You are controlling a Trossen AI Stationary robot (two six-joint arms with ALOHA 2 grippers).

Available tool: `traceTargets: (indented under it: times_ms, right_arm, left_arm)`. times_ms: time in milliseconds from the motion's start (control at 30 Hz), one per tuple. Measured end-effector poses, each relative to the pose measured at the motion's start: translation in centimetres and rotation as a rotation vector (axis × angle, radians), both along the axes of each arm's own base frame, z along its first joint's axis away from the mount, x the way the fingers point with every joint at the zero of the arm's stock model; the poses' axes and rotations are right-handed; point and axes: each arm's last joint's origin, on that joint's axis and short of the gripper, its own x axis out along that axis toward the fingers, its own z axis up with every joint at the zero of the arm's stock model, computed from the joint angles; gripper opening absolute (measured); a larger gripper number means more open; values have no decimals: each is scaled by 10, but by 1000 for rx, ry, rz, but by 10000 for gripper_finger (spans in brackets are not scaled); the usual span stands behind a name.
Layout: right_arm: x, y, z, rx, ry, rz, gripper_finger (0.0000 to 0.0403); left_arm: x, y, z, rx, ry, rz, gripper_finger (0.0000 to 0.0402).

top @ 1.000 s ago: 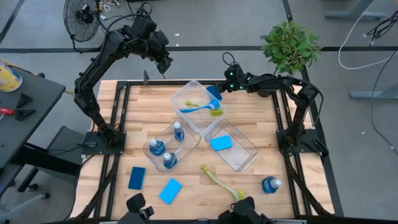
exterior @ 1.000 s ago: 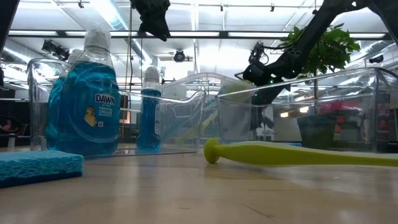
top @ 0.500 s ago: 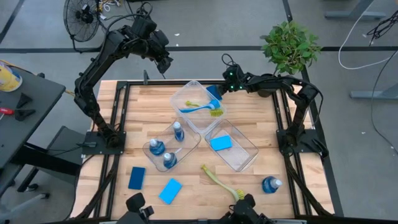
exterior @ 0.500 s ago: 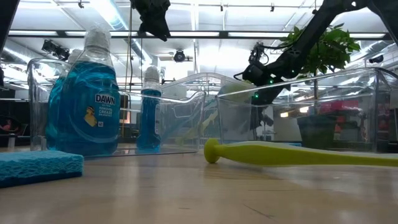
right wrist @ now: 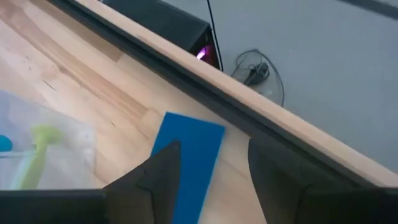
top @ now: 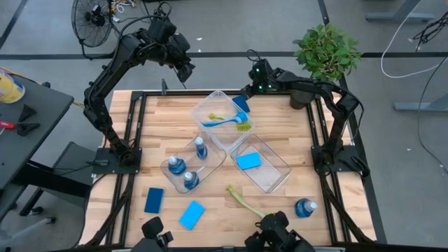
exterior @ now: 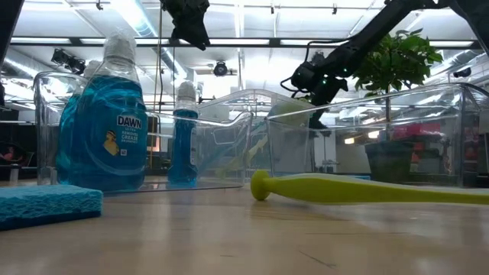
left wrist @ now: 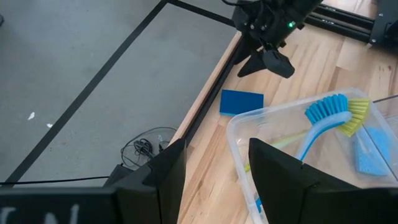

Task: Pick & Place Kitchen Sink Supplies
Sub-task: Put the blue sponge into the right transparent bin

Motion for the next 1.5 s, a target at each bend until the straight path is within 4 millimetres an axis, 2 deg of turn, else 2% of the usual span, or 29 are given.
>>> traceTargets:
  times_ms: [233,467,633,733,1500]
  right_arm:
    - [-1,2,-7,75,14,-26,201]
    - [4,1,-36,170,54,-22,240]
    - [10,2,-51,184,71,0,251]
    - [13,3,-58,186,82,16,248]
    - [13,5,-60,199,116,39,187]
  left_arm:
    - [0,0,0,1,-1,0,179]
    - [0,0,0,1,-2,0,179]
    - [0,0,0,1,-2,1,179]
    - [0,0,0,1,-2,1,179]
    - [2,2,3,44,-20,-4,179]
